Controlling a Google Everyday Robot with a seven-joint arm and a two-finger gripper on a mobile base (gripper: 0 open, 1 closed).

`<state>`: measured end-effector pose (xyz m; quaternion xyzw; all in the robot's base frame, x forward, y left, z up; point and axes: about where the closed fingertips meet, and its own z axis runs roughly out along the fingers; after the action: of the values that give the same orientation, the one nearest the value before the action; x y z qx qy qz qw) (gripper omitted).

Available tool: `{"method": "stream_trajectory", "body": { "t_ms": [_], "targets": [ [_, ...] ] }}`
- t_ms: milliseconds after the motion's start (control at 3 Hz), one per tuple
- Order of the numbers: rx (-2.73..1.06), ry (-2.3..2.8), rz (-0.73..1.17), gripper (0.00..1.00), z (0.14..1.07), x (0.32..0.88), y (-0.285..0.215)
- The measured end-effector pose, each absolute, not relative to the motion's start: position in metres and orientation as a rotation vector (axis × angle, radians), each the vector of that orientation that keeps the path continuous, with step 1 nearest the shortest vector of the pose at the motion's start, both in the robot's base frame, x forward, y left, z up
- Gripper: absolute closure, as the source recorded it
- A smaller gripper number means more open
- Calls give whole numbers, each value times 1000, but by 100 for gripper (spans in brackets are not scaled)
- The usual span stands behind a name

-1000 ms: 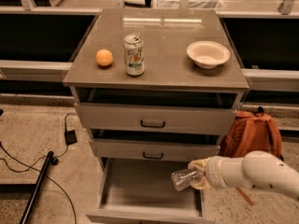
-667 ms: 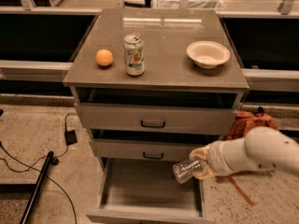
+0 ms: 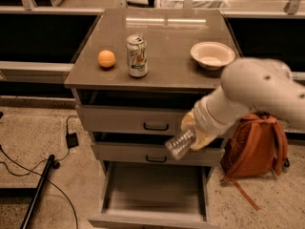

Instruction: Pick water bottle from bottom drawer and place on counter

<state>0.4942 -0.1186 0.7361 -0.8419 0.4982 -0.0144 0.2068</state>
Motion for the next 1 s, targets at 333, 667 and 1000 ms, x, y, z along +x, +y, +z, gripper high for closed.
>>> {"method": "stream_trajectory", "body": {
  "t_ms": [333, 667, 1000],
  "targets": [
    [-2331, 1403, -136, 100, 802, 501, -119],
    [-2331, 1403, -136, 100, 802, 501, -119],
    [-2263, 1480, -121, 100, 815, 519, -126]
  ]
}}
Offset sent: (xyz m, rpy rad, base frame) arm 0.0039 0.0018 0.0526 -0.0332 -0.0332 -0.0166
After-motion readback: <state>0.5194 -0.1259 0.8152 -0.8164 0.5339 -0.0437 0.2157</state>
